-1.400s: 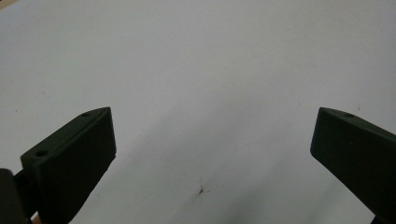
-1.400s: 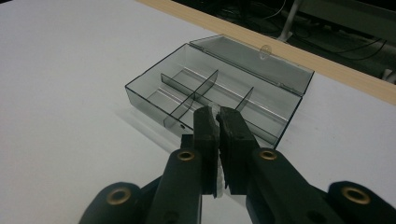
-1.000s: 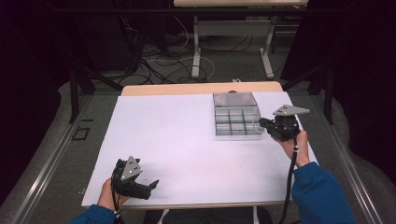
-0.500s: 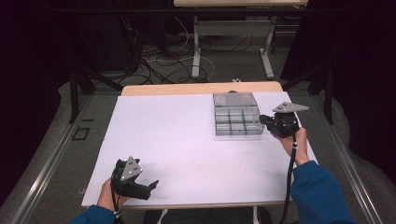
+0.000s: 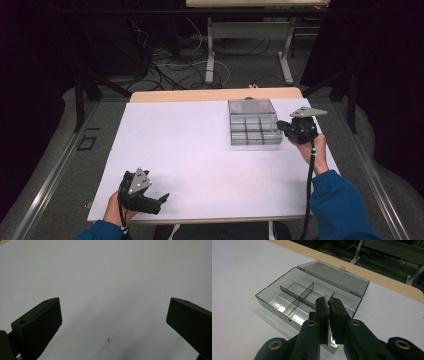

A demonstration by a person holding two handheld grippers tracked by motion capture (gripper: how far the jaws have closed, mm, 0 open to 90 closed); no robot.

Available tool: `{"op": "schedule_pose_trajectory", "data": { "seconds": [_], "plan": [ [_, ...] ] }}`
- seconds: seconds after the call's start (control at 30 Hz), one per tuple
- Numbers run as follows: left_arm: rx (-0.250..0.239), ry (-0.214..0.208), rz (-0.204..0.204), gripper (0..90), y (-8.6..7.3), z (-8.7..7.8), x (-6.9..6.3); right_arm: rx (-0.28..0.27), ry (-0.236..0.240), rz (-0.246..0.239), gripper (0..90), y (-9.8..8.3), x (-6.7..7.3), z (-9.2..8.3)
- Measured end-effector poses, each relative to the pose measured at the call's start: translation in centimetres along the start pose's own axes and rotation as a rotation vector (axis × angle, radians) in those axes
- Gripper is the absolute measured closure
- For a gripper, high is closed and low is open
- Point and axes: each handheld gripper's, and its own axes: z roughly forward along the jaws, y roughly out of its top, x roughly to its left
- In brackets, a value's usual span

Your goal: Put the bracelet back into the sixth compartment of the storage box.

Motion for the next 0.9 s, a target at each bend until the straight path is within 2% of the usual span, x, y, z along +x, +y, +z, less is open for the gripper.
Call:
{"op": "schedule_pose_trajectory", "data": {
  "seconds": [0.13, 0.43, 0.9],
  "plan": [
    [-0.012, 0.009, 0.001, 0.0, 0.0, 0.1, -0.1, -0.006, -0.007, 0.004, 85.9, 0.1, -0.1, 0.2],
    [0.001, -0.002, -0.003, 0.0, 0.0, 0.0, 0.0, 0.011, -0.005, 0.006, 85.9, 0.2, -0.2, 1.1],
    [-0.008, 0.008, -0.006, 0.0, -0.1, 0.2, -0.1, 0.01, -0.006, 0.004, 85.9, 0.4, -0.4, 1.8]
  ]
}}
